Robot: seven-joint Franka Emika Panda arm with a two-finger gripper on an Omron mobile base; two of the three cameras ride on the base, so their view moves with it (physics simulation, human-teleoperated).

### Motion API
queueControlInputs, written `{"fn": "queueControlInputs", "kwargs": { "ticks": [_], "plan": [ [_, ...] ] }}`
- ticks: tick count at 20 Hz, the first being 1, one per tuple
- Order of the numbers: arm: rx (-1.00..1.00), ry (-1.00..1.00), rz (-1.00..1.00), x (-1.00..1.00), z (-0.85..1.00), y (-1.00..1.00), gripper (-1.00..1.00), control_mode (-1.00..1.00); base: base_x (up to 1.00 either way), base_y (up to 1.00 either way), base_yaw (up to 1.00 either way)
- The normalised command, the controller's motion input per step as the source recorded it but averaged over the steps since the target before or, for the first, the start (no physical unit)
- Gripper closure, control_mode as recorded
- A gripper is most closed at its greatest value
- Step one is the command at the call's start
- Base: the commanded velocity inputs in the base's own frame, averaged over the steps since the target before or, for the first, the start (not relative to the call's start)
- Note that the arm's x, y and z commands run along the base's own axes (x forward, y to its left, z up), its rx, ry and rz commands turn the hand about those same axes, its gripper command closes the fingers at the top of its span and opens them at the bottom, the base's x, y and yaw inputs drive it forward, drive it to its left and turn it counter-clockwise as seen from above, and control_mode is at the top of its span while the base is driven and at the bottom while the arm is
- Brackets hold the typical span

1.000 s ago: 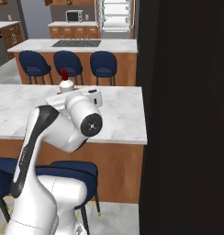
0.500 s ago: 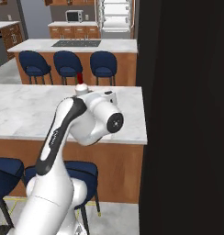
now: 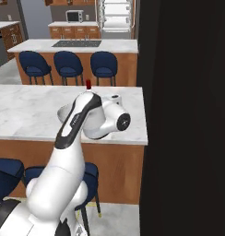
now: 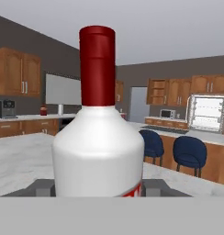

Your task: There is a bowl on the dining counter. Grab a lemon wedge from the fridge and place it in the bowl. Then get the liquor bottle and glass cup from the cabinet and place them next to the bowl.

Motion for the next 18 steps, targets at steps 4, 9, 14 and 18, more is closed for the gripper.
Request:
{"fn": "queueControlInputs", "kwargs": {
  "ticks": [4,9,14,18],
  "plan": [
    [-0.01,0.0,0.01,0.45,-0.44,0.0,1.0,-1.0,0.0,0.0,0.0],
    [-0.03,-0.01,0.0,0.32,-0.42,0.0,1.0,-1.0,0.0,0.0,0.0],
    [-0.02,0.0,0.0,0.24,-0.3,0.0,1.0,-1.0,0.0,0.0,0.0],
    [-0.01,0.0,0.0,0.16,-0.23,0.0,1.0,-1.0,0.0,0.0,0.0]
  ]
}}
